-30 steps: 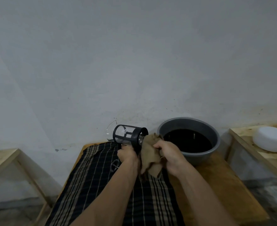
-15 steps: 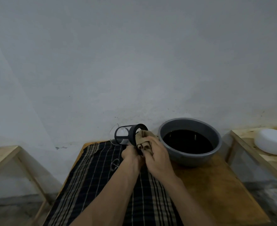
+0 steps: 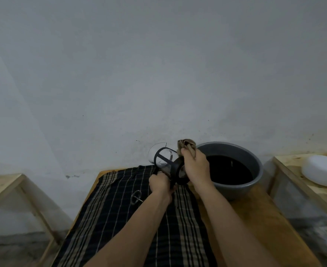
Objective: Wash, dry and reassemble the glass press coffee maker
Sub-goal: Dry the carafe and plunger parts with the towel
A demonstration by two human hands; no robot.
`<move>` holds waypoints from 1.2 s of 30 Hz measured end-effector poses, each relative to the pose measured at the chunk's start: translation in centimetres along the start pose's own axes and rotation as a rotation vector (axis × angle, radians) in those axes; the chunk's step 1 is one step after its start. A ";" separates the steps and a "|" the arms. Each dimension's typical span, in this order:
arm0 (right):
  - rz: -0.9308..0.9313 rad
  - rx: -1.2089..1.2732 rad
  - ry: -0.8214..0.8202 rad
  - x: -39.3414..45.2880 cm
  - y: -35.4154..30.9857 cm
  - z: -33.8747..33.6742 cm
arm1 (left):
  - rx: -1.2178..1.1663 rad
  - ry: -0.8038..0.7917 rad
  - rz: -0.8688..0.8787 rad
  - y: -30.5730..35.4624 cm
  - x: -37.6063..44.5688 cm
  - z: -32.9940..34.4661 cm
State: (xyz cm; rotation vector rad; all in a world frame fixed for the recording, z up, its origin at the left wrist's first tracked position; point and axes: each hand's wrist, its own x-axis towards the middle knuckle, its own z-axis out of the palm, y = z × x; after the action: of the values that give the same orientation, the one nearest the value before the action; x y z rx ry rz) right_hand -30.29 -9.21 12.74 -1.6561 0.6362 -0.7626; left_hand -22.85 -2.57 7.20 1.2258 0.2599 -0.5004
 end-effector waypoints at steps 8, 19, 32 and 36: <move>0.056 0.169 -0.198 -1.3 -0.2 -0.8 | 0.220 0.014 0.111 1.6 0.5 0.1; -0.313 0.025 -0.103 -2.4 -1.6 -1.9 | 0.434 0.083 0.342 3.2 2.8 -1.4; 0.164 0.254 -0.003 -0.5 -0.1 -1.1 | 0.870 -0.008 0.753 3.7 -1.5 -0.1; -0.161 -0.006 -0.223 -4.0 -0.1 -1.0 | 0.855 0.065 0.660 4.8 -0.4 -0.3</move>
State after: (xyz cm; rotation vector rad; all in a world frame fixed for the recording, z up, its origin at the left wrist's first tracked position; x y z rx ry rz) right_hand -33.62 -6.86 12.36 -1.7828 0.3513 -0.6773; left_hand -20.73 -1.04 11.30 2.0465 -0.3499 0.0374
